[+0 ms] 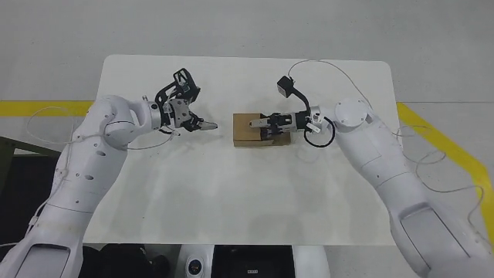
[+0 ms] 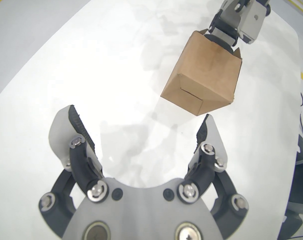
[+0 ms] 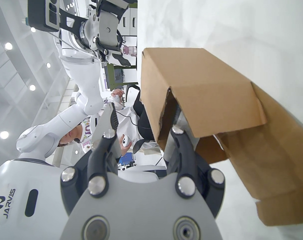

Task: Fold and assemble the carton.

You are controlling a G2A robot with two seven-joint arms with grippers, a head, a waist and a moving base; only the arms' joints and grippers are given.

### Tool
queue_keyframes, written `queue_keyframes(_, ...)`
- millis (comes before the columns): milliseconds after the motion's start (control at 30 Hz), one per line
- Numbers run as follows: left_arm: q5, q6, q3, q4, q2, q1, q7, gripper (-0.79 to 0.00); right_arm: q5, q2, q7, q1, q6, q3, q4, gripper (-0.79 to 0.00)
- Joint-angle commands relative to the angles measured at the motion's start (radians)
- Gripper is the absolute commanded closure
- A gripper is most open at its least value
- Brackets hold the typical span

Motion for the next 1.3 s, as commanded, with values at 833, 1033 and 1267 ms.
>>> queue_keyframes(833, 0.235, -0.116, 0.301, 0.004, 0.061, -0.114, 0.348, -0.785, -0.234, 0.137, 0.044, -0.195, 0.212, 0.237, -0.369, -0.062)
queue_keyframes(1033, 0.278, -0.116, 0.350, 0.024, 0.069, -0.140, 0.442, -0.785, -0.309, 0.160, 0.087, -0.222, 0.279, 0.262, -0.452, 0.000)
queue_keyframes(1267, 0.312, -0.112, 0.380, 0.070, 0.053, -0.150, 0.518, -0.785, -0.346, 0.174, 0.102, -0.269, 0.379, 0.258, -0.551, 0.000)
